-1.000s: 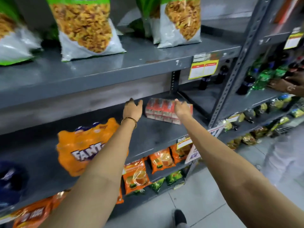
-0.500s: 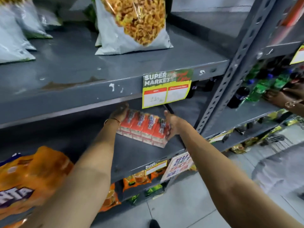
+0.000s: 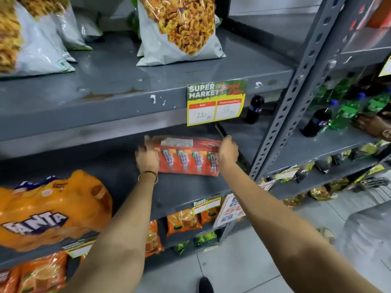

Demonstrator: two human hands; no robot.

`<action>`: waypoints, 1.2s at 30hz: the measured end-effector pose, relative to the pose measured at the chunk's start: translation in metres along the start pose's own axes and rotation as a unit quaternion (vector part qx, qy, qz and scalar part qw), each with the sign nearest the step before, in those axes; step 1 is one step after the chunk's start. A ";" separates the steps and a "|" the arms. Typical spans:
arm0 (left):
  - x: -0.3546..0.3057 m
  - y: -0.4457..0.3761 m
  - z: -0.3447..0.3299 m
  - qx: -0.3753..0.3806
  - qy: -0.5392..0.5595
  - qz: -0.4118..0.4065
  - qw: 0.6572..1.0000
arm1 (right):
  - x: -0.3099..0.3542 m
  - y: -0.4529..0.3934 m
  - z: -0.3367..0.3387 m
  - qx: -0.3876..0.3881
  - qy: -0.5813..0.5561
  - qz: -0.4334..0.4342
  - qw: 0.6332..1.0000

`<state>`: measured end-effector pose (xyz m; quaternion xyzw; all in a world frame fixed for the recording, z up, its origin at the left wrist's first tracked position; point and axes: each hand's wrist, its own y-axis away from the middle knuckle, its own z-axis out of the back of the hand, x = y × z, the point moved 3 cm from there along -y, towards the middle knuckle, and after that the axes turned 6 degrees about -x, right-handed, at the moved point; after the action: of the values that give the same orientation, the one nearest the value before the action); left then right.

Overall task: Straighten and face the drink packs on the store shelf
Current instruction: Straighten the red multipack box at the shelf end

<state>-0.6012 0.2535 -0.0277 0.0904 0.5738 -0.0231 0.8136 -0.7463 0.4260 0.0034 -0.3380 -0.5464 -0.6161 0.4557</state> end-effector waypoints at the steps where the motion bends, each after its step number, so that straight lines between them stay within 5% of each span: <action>1: 0.010 0.007 0.007 -0.001 0.006 0.004 1.000 | -0.003 0.006 0.006 -0.019 -0.006 0.005 1.000; 6: 0.017 0.006 0.027 0.036 -0.031 0.023 0.999 | -0.009 0.023 0.011 -0.039 -0.037 -0.059 0.997; 11: -0.004 -0.007 0.013 0.188 -0.005 0.049 0.981 | -0.045 0.022 -0.042 0.114 -0.168 -0.182 0.962; 16: 0.008 -0.013 0.026 0.096 -0.148 -0.004 0.984 | -0.020 0.048 -0.038 0.181 -0.123 -0.161 0.962; 18: 0.015 -0.006 0.032 0.194 -0.149 0.036 0.969 | -0.018 0.037 -0.038 0.200 -0.099 -0.154 0.963; 21: 0.019 0.018 0.033 0.397 -0.138 0.123 0.899 | -0.007 0.033 -0.045 0.244 -0.027 -0.114 0.963; 27: 0.023 0.046 0.009 0.521 -0.136 0.178 0.824 | 0.020 0.029 -0.067 0.368 0.185 -0.010 0.911; 29: 0.024 0.041 0.008 0.484 -0.145 0.164 0.848 | 0.023 0.030 -0.071 0.369 0.271 0.032 0.888; 32: 0.003 0.012 0.020 0.200 -0.168 0.061 0.963 | 0.021 0.021 -0.067 0.348 0.383 0.075 0.852; 34: -0.021 -0.013 0.025 0.072 -0.257 -0.069 0.961 | 0.021 0.023 -0.051 0.371 0.476 0.084 0.793; 36: -0.038 -0.024 0.017 0.112 -0.291 -0.107 0.944 | 0.019 0.026 -0.035 0.407 0.562 0.108 0.712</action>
<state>-0.6019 0.2246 0.0100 0.1080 0.3120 -0.1996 0.9226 -0.7264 0.3878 0.0244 0.2318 -0.3475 -0.3565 0.8357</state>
